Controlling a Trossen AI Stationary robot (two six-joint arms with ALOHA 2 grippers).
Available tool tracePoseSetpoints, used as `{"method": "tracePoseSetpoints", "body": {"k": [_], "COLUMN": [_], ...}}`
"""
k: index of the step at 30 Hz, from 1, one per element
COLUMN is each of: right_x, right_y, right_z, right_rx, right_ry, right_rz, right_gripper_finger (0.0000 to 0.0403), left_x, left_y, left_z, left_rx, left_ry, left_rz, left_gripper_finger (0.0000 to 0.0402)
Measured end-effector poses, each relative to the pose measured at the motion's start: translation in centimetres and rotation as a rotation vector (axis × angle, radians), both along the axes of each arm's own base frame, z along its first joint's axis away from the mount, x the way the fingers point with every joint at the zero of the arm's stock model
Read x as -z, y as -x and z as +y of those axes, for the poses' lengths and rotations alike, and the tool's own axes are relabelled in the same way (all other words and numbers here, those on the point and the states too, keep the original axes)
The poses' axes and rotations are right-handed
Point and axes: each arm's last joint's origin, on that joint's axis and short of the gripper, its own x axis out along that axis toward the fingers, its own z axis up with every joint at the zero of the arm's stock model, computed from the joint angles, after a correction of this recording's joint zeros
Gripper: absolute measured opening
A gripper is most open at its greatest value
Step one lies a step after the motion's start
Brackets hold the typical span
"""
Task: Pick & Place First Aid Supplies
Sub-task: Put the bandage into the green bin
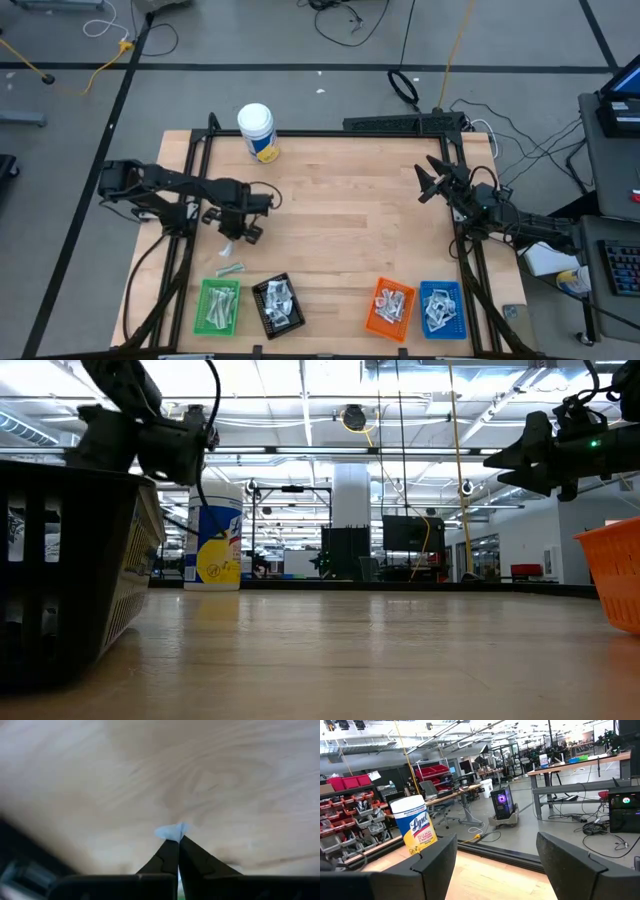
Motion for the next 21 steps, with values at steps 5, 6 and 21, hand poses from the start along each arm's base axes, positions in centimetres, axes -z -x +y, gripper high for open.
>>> {"method": "tracePoseSetpoints", "body": {"k": [5,6,21], "right_x": [0.0,0.0,0.0], "right_y": [0.0,0.0,0.0], "right_z": [0.0,0.0,0.0], "right_rx": [0.0,0.0,0.0], "right_ry": [0.0,0.0,0.0], "right_rz": [0.001,0.0,0.0], "right_gripper_finger": [0.0267,0.0267,0.0267], "left_x": [-2.8,-3.4,-7.9], "left_y": [0.4,0.6,1.3], "left_z": [0.8,0.9,-5.7], "left_rx": [-0.12,-0.139,-0.207], "left_ry": [-0.032,-0.038,-0.018], "left_rz": [-0.044,-0.046,-0.011], "left_gripper_finger": [0.0002,0.0002,0.0001]}}
